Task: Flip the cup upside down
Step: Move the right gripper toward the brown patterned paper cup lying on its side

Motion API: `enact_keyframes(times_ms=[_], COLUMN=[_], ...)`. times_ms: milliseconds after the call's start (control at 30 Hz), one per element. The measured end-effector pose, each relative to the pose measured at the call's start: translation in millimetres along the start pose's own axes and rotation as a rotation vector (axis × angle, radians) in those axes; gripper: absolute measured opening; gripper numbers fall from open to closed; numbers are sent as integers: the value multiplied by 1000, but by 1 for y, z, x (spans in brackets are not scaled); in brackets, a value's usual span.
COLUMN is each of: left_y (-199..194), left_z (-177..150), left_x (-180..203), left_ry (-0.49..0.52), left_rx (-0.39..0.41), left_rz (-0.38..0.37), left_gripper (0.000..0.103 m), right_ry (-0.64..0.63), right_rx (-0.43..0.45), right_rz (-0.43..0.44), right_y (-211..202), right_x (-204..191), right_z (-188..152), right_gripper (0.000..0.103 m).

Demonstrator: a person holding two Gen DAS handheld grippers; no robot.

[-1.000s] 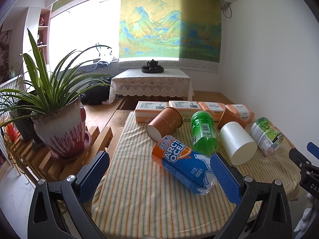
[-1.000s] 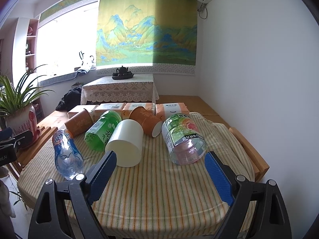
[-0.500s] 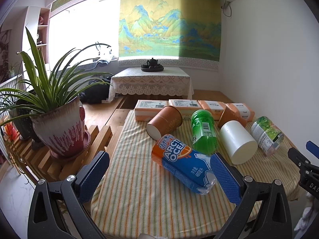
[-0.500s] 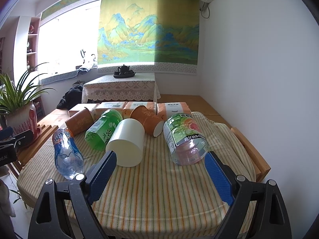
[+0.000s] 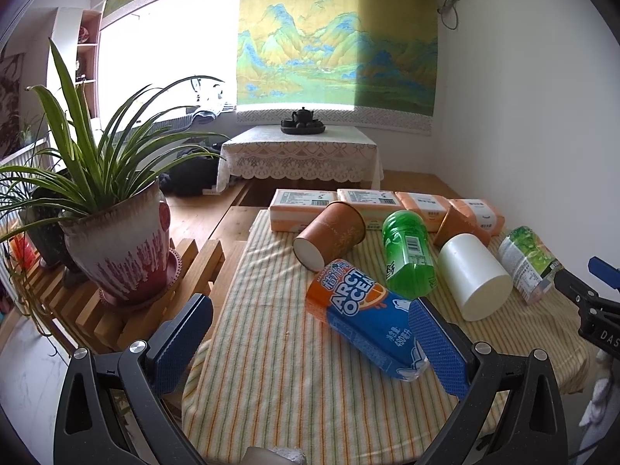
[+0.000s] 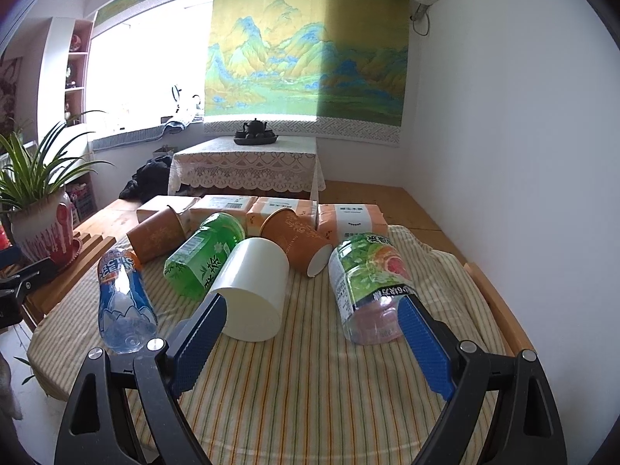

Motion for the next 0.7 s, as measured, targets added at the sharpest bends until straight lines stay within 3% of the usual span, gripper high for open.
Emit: enact_keyframes(times_ms=[233, 533, 700], left_y=[3, 9, 10], left_z=[3, 4, 5], left_x=[-9, -17, -24], left_ry=[-3, -2, -8], left_rx=[0, -9, -6], left_rz=[21, 34, 53], left_gripper=[102, 102, 102], right_ry=[39, -37, -53], right_rx=[-66, -215, -292], right_rz=[115, 261, 289], right_y=[31, 94, 131], right_x=[13, 14, 15], right_z=[19, 46, 54], right_gripper=[87, 87, 87])
Point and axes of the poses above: each gripper's, at about its wrist camera, not at the fingertips, and y roughly the way its jaws point, x to its right, z to its top, the point moved 1 cm from there along y, roughly the way its jaws point, and after that the axes turned 13 degrees about x, right-handed, at the moved point
